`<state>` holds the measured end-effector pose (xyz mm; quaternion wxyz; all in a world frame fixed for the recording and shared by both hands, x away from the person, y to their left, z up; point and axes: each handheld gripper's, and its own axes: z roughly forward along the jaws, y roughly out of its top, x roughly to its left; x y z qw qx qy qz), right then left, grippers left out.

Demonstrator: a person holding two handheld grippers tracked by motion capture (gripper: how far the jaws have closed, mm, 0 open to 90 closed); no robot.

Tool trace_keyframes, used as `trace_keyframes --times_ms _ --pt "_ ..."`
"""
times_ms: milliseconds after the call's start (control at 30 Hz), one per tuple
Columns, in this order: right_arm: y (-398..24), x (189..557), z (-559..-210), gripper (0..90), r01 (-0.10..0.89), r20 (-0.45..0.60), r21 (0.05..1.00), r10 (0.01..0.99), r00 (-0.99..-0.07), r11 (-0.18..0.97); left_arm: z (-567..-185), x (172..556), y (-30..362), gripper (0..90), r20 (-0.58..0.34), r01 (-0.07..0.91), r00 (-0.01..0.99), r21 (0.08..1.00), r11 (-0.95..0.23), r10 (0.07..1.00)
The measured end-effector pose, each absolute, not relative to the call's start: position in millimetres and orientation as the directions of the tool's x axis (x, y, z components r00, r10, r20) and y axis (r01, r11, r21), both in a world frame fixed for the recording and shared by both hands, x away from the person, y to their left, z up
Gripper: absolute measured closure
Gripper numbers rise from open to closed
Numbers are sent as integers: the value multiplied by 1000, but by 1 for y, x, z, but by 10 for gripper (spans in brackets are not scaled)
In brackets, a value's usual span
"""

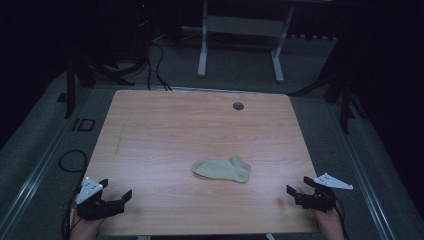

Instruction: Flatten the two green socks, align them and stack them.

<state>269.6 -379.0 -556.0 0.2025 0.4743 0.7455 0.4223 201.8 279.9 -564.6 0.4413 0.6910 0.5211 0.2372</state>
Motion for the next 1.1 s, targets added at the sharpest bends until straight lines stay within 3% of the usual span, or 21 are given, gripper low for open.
trace_keyframes --times_ms 500,700,1100 --pt "-399 269 -557 142 472 158 881 937 -311 9 -565 194 292 26 -156 474 281 881 5 947" --pt "-403 269 -562 143 466 169 884 949 -266 -27 -565 192 296 26 -176 401 224 913 74 959" --pt "-411 271 -564 145 476 172 877 967 -186 -65 -566 193 296 26 -180 395 202 914 88 963"
